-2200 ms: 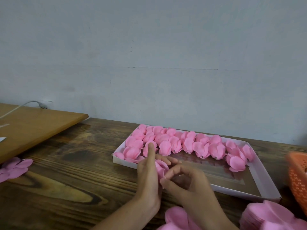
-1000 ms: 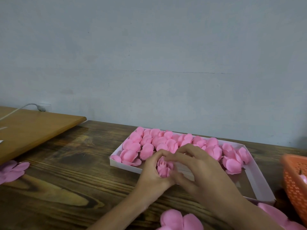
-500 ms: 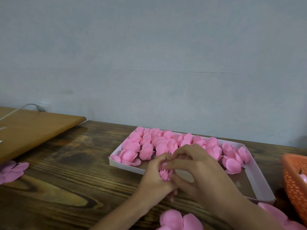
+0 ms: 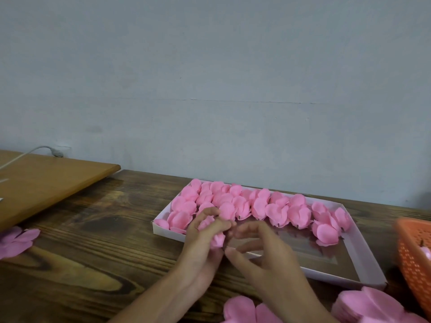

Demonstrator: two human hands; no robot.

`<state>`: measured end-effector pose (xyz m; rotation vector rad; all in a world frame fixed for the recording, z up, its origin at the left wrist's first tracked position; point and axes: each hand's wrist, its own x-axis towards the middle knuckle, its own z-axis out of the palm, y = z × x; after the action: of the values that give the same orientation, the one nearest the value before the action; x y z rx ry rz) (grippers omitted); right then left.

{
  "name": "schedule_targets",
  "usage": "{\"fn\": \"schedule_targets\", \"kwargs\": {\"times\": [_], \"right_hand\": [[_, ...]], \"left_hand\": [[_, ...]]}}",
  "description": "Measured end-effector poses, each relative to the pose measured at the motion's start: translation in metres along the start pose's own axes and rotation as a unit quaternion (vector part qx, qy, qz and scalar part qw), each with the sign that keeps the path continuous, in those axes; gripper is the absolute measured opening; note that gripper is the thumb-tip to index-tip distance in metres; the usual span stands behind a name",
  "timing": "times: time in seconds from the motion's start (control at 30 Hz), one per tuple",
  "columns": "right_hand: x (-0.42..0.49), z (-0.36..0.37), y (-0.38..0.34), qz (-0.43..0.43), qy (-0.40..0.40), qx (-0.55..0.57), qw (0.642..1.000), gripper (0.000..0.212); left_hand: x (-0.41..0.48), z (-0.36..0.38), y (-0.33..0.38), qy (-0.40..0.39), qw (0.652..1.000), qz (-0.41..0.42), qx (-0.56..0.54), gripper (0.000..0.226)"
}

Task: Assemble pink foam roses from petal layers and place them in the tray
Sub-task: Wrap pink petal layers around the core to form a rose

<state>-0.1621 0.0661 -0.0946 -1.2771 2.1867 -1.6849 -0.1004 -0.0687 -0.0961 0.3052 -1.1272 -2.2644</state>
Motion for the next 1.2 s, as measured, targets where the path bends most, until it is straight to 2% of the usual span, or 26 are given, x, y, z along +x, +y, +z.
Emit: {"fn": "schedule_targets", "kwargs": {"times": [0.17, 0.4, 0.47, 0.5, 0.57, 0.6, 0.7, 0.77, 0.8, 0.87, 1.03, 1.1, 1.2], "right_hand": [[-0.006, 0.011, 0.003, 0.017, -0.004, 0.014, 1.0, 0.046], [-0.003, 0.012, 0.003, 0.015, -0.004, 0.108, 0.994, 0.04], [-0.003, 0.011, 0.002, 0.014, -0.003, 0.154, 0.988, 0.036], [-0.002, 0.01, 0.0, 0.012, -0.005, 0.177, 0.984, 0.034], [0.0, 0.005, -0.003, 0.01, -0.007, 0.211, 0.977, 0.026], [0.001, 0.003, -0.004, 0.013, -0.007, 0.226, 0.974, 0.023], [0.003, -0.001, -0.008, 0.024, -0.025, 0.253, 0.967, 0.02], [0.002, 0.0, -0.009, 0.041, -0.057, 0.275, 0.959, 0.029], [0.002, 0.002, -0.009, 0.052, -0.068, 0.289, 0.954, 0.035], [0.002, 0.005, -0.007, 0.072, -0.08, 0.301, 0.948, 0.046], [0.003, 0.009, -0.008, 0.126, -0.111, 0.348, 0.922, 0.041], [0.002, 0.009, -0.009, 0.121, -0.077, 0.324, 0.935, 0.038], [-0.004, 0.008, -0.007, 0.075, 0.001, 0.221, 0.972, 0.046]], "left_hand": [[-0.007, 0.008, -0.001, 0.022, 0.999, -0.003, 0.026, 0.03], [-0.018, 0.016, -0.009, -0.02, 0.992, 0.059, 0.105, 0.025], [-0.019, 0.016, -0.009, -0.036, 0.993, 0.057, 0.093, 0.035], [-0.018, 0.014, -0.009, -0.056, 0.995, 0.045, 0.075, 0.05], [-0.018, 0.011, -0.005, -0.125, 0.991, 0.016, 0.035, 0.074], [-0.017, 0.009, -0.002, -0.166, 0.986, 0.006, 0.024, 0.074], [-0.014, 0.004, 0.006, -0.266, 0.963, 0.001, 0.053, 0.049], [-0.015, 0.003, 0.009, -0.314, 0.946, 0.003, 0.075, 0.024], [-0.016, 0.003, 0.011, -0.324, 0.942, -0.003, 0.086, 0.019], [-0.017, 0.001, 0.012, -0.327, 0.939, -0.015, 0.109, 0.022], [-0.017, -0.001, 0.01, -0.299, 0.94, 0.001, 0.162, 0.025], [-0.018, 0.002, 0.011, -0.303, 0.941, 0.007, 0.153, 0.02], [-0.015, 0.004, 0.012, -0.273, 0.955, 0.004, 0.119, 0.026]]}}
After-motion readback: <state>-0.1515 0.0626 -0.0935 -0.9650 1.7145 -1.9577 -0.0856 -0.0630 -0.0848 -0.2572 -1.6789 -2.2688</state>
